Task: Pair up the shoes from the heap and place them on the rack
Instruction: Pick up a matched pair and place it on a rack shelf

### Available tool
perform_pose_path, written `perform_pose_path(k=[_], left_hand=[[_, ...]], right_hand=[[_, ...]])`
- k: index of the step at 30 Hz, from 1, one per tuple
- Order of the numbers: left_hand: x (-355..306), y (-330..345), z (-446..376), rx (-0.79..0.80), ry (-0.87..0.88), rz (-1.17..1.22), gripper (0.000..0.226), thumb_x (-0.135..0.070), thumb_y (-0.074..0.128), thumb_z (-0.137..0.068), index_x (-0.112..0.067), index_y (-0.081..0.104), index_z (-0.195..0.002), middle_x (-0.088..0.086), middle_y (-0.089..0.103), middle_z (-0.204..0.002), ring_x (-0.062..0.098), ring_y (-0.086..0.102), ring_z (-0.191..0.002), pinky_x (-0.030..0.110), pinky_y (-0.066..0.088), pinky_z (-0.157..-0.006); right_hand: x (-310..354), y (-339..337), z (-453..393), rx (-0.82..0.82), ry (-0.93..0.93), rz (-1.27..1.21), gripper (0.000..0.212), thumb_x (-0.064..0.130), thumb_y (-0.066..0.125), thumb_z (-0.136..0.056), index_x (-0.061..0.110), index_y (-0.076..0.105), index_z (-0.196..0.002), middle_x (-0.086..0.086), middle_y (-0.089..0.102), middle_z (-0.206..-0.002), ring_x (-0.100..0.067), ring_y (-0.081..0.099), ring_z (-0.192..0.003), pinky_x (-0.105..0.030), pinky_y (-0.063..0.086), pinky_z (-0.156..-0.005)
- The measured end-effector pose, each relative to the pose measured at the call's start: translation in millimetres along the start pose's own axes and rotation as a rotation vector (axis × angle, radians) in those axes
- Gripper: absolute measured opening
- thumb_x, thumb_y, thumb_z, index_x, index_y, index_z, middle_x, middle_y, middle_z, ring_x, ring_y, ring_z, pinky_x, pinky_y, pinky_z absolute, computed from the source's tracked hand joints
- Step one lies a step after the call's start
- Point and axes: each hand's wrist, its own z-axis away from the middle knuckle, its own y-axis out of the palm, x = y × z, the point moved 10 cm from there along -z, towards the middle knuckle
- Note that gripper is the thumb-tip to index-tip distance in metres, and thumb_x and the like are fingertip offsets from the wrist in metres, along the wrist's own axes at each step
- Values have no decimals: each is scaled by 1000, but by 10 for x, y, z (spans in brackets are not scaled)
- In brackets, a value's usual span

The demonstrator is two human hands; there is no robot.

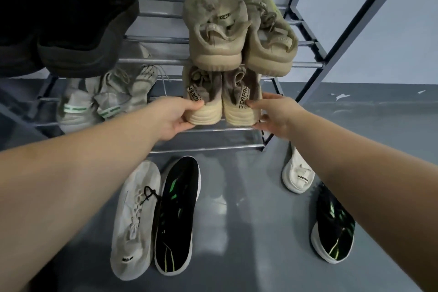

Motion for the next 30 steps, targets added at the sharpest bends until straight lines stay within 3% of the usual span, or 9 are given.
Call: perform_pose_path(k=[3,6,11,14,17,19,23,26,30], left_hand=[[44,54,-122,0,-18,30,11,-8,63,-86,-9,58,-96,1,64,-86,10,61,-78,26,52,-76],[54,108,-210,-4,11,22,23,-11,65,-85,-12,56,-106,-1,64,-89,6,60,-77,22,51,-65],[34,16,-277,-73,180,-385,45,-41,68,-81,-22,55,-120,-1,64,-114,16,62,-98,25,52,-62],[-49,-64,-259,-166,285,-753,52,-59,61,-78,-26,58,-118,0,65,-110,23,62,-98,34,54,-80],[-26,-60,-259,-192,269,-942,67,-69,52,-77,-26,52,-128,7,55,-131,29,55,-116,39,45,-100],[-79,-37,-189,-275,298,-1058,76,-71,49,-78,-24,43,-138,13,40,-143,33,43,-129,40,36,-107],[-289,220,304,-498,683,-1322,80,-57,55,-83,-15,29,-146,14,29,-149,33,29,-136,41,25,-109],[-25,695,596,-321,983,-1478,68,-48,53,-85,-12,39,-141,14,39,-145,34,38,-131,45,28,-106],[636,1240,705,44,1032,-1662,65,-49,41,-80,-10,54,-130,12,55,-134,28,47,-122,37,26,-102]], right_hand=[[-29,-60,-81,-67,2,-11,16,-2,65,-85,7,61,-97,-7,66,-85,-18,65,-71,-32,57,-56],[-66,-137,-124,-139,-17,-26,10,1,64,-87,9,59,-86,-6,65,-81,-16,64,-68,-28,58,-52],[-69,-248,-191,-199,-124,173,25,17,59,-93,10,62,-117,4,64,-83,-8,62,-72,-21,59,-60],[-3,-289,-216,-230,-199,538,39,40,56,-93,20,59,-126,9,63,-98,-11,59,-95,-28,51,-85],[-68,-210,-231,-154,-197,731,53,55,51,-90,28,49,-136,6,60,-109,-19,57,-107,-28,42,-84],[-135,-190,-241,-121,-199,817,62,58,54,-86,30,41,-140,3,58,-125,-23,51,-121,-32,43,-96],[-177,-162,-74,-106,-351,1052,91,54,62,-82,21,13,-152,-4,31,-154,-25,30,-140,-39,28,-115],[-338,-186,172,-78,-444,1298,94,55,55,-87,22,-4,-153,-1,5,-161,-24,12,-147,-38,19,-117],[-758,-580,414,-31,-377,1484,91,56,49,-90,24,-10,-152,-1,-4,-161,-23,6,-148,-39,14,-118]])
